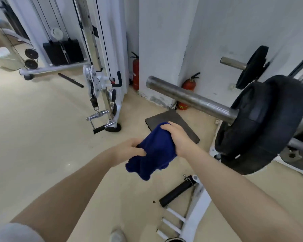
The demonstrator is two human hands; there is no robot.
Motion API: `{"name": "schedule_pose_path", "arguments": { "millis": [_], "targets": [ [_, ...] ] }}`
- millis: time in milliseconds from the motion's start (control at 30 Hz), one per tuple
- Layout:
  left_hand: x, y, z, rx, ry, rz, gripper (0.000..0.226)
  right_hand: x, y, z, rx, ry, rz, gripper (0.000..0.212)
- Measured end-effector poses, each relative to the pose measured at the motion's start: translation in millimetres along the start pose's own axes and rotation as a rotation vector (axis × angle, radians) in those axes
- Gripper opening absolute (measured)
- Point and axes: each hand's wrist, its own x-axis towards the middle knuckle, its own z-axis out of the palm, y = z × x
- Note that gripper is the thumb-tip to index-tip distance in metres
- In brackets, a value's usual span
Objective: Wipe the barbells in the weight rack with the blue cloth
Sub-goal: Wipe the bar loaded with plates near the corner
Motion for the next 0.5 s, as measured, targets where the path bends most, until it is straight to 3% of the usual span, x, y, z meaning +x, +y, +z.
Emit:
{"name": "schedule_pose_path", "arguments": {
  "millis": [167, 333, 500],
  "targets": [
    [16.3, -4.7, -71.5, -0.039, 0.087, 0.036, 0.007, 30.0, -28.8, 40.7, 0.229, 0.091, 0.063, 0.009],
    [42.3, 8.9, -121.7, -0.011, 0.241, 0.099, 0.017, 62.1, -71.7, 46.0, 0.463, 0.096, 0.038, 0.040],
    [87.1, 52.0, -147.0, -0.051, 0.345, 0.224, 0.013, 102.6, -114.0, 40.6, 0.607, 0.153, -0.044, 0.051]
  ]
}}
